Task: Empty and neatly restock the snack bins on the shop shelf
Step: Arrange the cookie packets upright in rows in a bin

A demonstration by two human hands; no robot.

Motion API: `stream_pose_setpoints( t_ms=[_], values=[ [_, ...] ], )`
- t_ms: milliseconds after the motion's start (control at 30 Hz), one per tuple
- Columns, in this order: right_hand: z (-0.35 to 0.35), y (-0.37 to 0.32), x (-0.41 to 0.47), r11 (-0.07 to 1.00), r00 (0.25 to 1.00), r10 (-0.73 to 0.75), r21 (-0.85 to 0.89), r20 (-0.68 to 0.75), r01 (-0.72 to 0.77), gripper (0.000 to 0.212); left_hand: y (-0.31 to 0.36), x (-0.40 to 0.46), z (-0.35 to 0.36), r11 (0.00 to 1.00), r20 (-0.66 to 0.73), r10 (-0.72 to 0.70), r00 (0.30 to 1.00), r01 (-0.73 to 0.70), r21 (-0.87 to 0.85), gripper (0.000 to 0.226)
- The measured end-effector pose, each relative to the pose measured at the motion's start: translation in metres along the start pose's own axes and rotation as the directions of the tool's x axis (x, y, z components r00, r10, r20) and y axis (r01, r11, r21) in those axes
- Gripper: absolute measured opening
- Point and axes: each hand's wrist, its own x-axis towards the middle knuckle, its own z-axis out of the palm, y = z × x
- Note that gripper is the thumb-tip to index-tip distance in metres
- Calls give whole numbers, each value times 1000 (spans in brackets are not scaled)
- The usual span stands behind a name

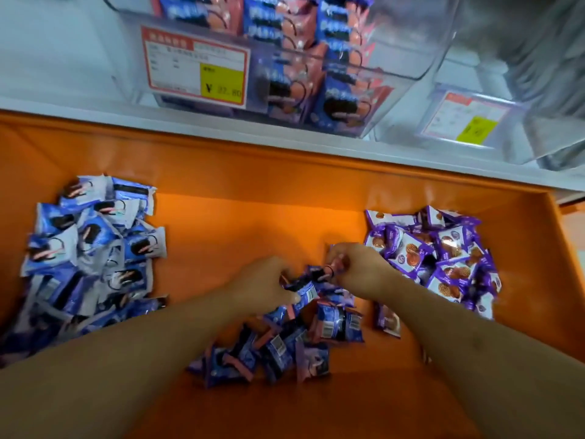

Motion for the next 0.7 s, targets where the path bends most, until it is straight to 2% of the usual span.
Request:
stream_pose_setpoints(
  t_ms=[133, 200, 267, 333, 400, 500, 600, 700],
  values=[
    [-45, -33, -23, 954, 1000, 4, 299, 20, -10, 27, 16, -41, -54, 970, -68, -51, 996, 34, -239, 32],
    [-67, -55, -43, 938, 999, -41, 345, 2, 37, 29, 32, -70, -82, 938, -134, -95, 986, 44, -344, 35],
    [-86, -81, -73, 924, 995, -93, 370, -31, 98, 27, 51, -102, -109, 911, -225, -94, 970, -8, -413, 38],
    [-100, -108, -108, 890, 987, -141, 427, -77, 161, 23, 70, -133, -130, 914, -384, -62, 921, -102, -392, 39],
    [-109, -134, -144, 834, 970, -205, 496, -131, 244, 21, 89, -167, -146, 951, -540, 32, 841, -192, -242, 41],
    [-111, -163, -194, 686, 933, -296, 634, -204, 357, 26, 122, -221, -155, 954, -603, 249, 758, -300, 18, 40],
    [-110, -180, -228, 530, 917, -286, 751, -279, 394, 30, 147, -257, -151, 913, -590, 347, 729, -407, 35, 40],
    [-115, -186, -244, 448, 901, -265, 783, -344, 431, 28, 160, -271, -155, 875, -659, 319, 681, -479, -71, 24]
  ],
)
